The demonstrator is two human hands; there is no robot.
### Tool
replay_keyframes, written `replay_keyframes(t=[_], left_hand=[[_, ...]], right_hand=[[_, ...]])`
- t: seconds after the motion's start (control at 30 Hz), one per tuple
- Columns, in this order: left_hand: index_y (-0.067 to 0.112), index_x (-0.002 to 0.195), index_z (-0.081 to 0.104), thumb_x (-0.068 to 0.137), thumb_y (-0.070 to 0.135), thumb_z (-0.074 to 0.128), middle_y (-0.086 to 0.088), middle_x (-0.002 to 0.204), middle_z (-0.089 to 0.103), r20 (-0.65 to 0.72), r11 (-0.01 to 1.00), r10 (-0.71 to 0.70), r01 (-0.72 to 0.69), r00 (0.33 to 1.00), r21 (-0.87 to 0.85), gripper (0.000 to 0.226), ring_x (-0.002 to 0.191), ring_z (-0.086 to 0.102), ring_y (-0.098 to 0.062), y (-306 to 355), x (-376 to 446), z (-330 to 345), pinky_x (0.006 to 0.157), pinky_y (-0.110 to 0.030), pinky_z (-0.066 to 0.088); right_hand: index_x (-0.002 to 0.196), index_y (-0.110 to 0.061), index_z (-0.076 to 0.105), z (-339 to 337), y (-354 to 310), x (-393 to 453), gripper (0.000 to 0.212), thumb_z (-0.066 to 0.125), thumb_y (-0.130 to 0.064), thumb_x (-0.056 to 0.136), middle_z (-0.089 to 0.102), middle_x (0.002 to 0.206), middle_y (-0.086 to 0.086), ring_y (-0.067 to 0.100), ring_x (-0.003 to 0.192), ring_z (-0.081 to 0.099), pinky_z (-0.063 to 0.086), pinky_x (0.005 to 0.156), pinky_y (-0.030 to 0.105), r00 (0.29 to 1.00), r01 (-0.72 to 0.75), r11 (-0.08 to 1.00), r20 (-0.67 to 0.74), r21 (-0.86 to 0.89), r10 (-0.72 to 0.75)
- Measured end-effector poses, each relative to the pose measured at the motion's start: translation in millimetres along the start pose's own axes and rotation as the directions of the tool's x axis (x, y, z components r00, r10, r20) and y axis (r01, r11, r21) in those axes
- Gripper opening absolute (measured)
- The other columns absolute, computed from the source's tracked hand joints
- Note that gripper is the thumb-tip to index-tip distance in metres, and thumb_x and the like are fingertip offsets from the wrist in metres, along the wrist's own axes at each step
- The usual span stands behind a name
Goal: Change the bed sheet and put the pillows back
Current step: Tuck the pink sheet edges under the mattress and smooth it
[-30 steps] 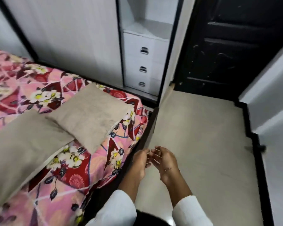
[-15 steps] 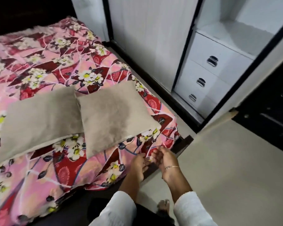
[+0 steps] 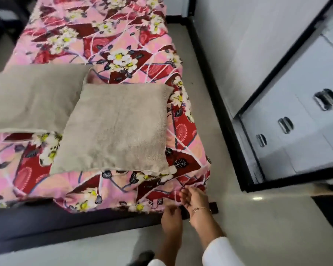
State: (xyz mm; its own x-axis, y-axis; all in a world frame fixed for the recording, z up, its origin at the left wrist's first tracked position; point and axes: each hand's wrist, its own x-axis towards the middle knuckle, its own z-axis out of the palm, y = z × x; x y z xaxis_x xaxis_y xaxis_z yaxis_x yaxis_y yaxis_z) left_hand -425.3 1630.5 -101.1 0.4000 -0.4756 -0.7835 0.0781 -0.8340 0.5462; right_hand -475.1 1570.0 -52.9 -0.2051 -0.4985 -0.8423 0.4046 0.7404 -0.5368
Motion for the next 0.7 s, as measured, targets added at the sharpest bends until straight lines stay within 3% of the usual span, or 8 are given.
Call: replay_keyframes(t=[0.1,0.23,0.33,0.4,0.47,0.57,0.63,0.7], left_hand=[[0.015,0.083,0.058,0.089,0.007,0.053,-0.008,0.087,0.063,-0.153,0.991,0.019,-0.039,0.988,-0.129,0.012,0.09,0.059,-0.028,12.6,7.6,30.0,0.078,-0.032,0.044],[0.002,0.099,0.063,0.088,0.006,0.055,-0.016,0.1,0.064,-0.453,0.984,0.03,-0.105,0.891,-0.142,0.014,0.098,0.058,-0.031,19.6,36.2,32.6,0.083,-0.033,0.041],[-0.006,0.095,0.061,0.08,0.0,0.06,-0.024,0.098,0.06,-0.611,0.983,0.177,-0.175,0.772,0.063,0.016,0.095,0.055,-0.039,11.3,68.8,7.7,0.08,-0.036,0.039],[-0.009,0.1,0.059,0.072,0.0,0.064,-0.029,0.102,0.056,-0.702,0.958,0.283,-0.157,0.654,0.24,0.029,0.097,0.052,-0.045,-1.7,94.3,-17.8,0.084,-0.043,0.04],[-0.009,0.115,0.054,0.072,0.009,0.059,-0.031,0.117,0.051,-0.748,0.937,0.338,-0.133,0.571,0.322,0.047,0.108,0.045,-0.048,-10.6,117.7,-49.8,0.094,-0.048,0.038],[-0.006,0.135,0.038,0.085,0.012,0.053,-0.03,0.137,0.036,-0.799,0.931,0.34,-0.06,0.497,0.359,0.055,0.128,0.031,-0.044,-7.6,148.2,-101.2,0.109,-0.046,0.023],[-0.003,0.14,0.031,0.09,0.019,0.052,-0.027,0.144,0.03,-0.801,0.947,0.27,0.005,0.535,0.323,0.059,0.135,0.025,-0.04,-7.3,172.1,-129.0,0.113,-0.043,0.018],[0.004,0.14,0.034,0.074,0.039,0.06,-0.022,0.143,0.036,-0.716,0.974,0.083,0.094,0.693,0.204,0.079,0.133,0.032,-0.036,-10.2,191.9,-141.3,0.111,-0.043,0.026]], right_hand=[[0.069,-0.006,0.059,-13.7,5.5,36.1,0.023,0.05,-0.003,0.091,0.059,0.046,0.0,0.009,0.04,0.054,0.043,0.046,0.021,0.997,-0.036,0.993,0.06,-0.111,0.043],[0.079,-0.007,0.064,-24.4,20.6,73.3,0.015,0.054,-0.004,0.089,0.064,0.069,0.008,0.022,0.065,0.058,0.047,0.062,0.028,0.983,-0.043,0.945,0.157,-0.324,0.098],[0.092,-0.004,0.067,-18.5,30.7,95.6,0.013,0.055,-0.006,0.09,0.064,0.087,0.009,0.022,0.086,0.057,0.042,0.074,0.025,0.947,0.227,0.728,0.322,-0.646,-0.009],[0.108,-0.007,0.067,-6.8,38.1,107.0,0.022,0.053,-0.007,0.09,0.065,0.104,0.006,0.016,0.099,0.055,0.036,0.078,0.018,0.831,0.525,0.411,0.554,-0.746,-0.056],[0.123,-0.008,0.059,13.1,46.8,112.5,0.035,0.052,-0.005,0.089,0.059,0.124,0.005,0.015,0.114,0.051,0.033,0.091,0.016,0.609,0.788,0.154,0.792,-0.597,-0.048],[0.135,-0.012,0.048,50.5,61.3,117.2,0.049,0.046,-0.004,0.086,0.047,0.139,0.007,0.021,0.13,0.041,0.025,0.108,0.024,0.312,0.95,-0.04,0.948,-0.31,0.071],[0.137,-0.01,0.044,68.6,73.5,123.4,0.055,0.037,-0.011,0.083,0.044,0.142,0.011,0.026,0.133,0.038,0.024,0.111,0.029,0.201,0.979,-0.059,0.962,-0.193,0.183],[0.14,-0.012,0.04,79.7,82.1,136.6,0.062,0.026,-0.027,0.081,0.042,0.144,0.011,0.027,0.132,0.038,0.027,0.111,0.034,0.129,0.989,-0.094,0.966,-0.11,0.223]])
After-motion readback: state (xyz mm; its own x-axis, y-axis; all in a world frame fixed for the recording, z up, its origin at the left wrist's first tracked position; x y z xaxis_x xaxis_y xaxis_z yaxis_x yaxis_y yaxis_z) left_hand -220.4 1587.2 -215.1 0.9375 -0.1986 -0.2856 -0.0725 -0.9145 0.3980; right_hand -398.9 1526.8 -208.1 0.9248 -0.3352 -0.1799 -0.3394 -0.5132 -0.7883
